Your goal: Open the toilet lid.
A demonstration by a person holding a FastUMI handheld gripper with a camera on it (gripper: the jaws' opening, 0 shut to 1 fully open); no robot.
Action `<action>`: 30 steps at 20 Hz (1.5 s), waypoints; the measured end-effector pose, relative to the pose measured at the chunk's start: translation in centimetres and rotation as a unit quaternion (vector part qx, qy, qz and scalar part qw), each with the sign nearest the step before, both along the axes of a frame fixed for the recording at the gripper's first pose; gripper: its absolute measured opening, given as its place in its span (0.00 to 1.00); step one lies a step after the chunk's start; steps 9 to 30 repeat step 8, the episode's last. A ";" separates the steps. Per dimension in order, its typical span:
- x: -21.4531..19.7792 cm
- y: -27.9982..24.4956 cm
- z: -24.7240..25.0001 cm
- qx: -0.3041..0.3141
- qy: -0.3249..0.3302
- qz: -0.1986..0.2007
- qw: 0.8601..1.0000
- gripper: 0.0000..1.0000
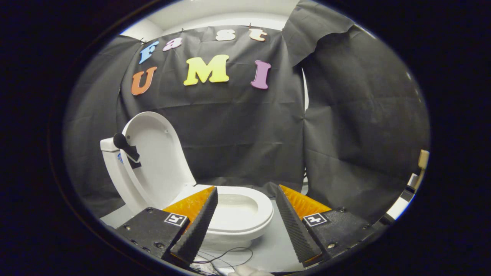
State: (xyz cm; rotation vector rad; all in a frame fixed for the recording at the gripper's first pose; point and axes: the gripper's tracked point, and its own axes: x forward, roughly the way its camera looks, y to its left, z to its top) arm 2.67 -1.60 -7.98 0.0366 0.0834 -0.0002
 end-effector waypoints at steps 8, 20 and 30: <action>0.0 -0.1 0.0 -0.002 0.000 -0.003 1.000 0.95; 0.0 -0.1 0.0 -0.002 0.000 -0.003 1.000 0.95; 0.0 -0.1 0.0 -0.002 0.000 -0.003 1.000 0.95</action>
